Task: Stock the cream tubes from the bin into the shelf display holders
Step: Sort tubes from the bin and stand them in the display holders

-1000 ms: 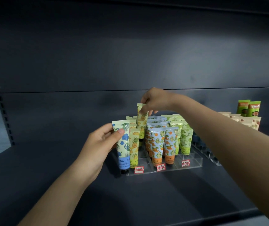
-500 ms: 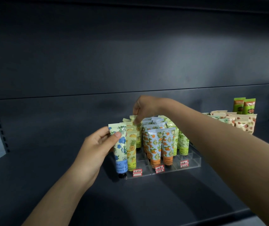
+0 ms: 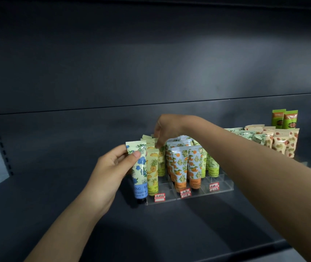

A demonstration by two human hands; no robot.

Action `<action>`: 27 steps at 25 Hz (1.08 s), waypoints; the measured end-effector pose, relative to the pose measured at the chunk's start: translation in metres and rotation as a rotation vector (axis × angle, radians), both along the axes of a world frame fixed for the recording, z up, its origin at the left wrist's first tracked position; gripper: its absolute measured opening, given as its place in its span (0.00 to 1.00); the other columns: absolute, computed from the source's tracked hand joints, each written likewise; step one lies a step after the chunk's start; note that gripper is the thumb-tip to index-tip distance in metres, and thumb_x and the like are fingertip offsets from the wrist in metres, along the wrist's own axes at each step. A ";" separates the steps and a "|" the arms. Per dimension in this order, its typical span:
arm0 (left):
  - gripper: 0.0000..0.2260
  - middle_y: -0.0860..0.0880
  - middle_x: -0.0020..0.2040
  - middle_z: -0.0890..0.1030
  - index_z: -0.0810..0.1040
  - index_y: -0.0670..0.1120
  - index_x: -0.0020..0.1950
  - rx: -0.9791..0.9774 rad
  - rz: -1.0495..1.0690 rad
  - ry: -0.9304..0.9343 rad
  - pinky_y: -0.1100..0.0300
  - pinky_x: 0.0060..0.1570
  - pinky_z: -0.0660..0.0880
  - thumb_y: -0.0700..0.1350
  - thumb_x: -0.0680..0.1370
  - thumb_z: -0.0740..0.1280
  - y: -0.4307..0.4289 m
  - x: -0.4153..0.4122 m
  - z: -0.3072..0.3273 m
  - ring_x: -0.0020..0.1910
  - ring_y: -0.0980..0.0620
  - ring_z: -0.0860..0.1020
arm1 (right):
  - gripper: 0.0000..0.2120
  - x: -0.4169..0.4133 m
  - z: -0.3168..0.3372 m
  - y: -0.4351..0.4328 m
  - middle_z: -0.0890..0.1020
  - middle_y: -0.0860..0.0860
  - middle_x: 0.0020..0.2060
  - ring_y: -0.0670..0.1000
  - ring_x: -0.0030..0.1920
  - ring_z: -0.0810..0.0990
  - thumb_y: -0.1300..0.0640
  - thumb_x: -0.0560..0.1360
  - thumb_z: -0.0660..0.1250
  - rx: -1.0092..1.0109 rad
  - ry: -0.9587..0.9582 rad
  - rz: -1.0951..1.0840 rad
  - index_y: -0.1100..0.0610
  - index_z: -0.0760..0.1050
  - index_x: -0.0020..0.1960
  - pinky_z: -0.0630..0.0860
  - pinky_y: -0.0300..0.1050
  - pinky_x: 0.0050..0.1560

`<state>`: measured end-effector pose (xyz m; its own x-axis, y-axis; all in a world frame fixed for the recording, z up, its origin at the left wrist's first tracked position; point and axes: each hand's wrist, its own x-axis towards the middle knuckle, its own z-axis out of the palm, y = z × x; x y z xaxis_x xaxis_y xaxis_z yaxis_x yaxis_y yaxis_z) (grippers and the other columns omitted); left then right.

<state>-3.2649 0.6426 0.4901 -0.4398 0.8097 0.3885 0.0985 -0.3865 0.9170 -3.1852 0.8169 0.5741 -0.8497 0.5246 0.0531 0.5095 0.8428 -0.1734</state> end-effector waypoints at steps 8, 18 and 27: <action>0.10 0.46 0.50 0.84 0.80 0.44 0.53 -0.004 0.023 0.004 0.57 0.54 0.77 0.39 0.74 0.64 0.001 -0.001 -0.001 0.50 0.51 0.82 | 0.18 0.003 0.000 0.001 0.78 0.45 0.46 0.47 0.49 0.76 0.54 0.68 0.74 -0.013 0.028 0.018 0.59 0.79 0.56 0.70 0.41 0.50; 0.08 0.47 0.49 0.84 0.81 0.46 0.50 0.003 0.070 0.019 0.52 0.56 0.76 0.38 0.77 0.64 -0.002 0.002 0.002 0.49 0.50 0.82 | 0.10 0.019 0.006 -0.006 0.80 0.43 0.40 0.47 0.48 0.78 0.55 0.70 0.73 -0.053 0.175 0.011 0.56 0.80 0.50 0.73 0.42 0.52; 0.07 0.49 0.44 0.84 0.80 0.46 0.48 0.062 0.113 0.082 0.57 0.51 0.75 0.37 0.77 0.64 -0.019 0.028 0.034 0.44 0.54 0.80 | 0.10 0.084 0.014 -0.050 0.81 0.43 0.40 0.45 0.45 0.79 0.52 0.74 0.68 -0.134 0.482 0.032 0.57 0.81 0.51 0.74 0.37 0.48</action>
<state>-3.2365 0.6239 0.5246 -0.4911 0.7303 0.4748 0.2183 -0.4245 0.8787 -3.1009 0.7668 0.5878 -0.7608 0.5280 0.3774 0.3191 0.8107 -0.4909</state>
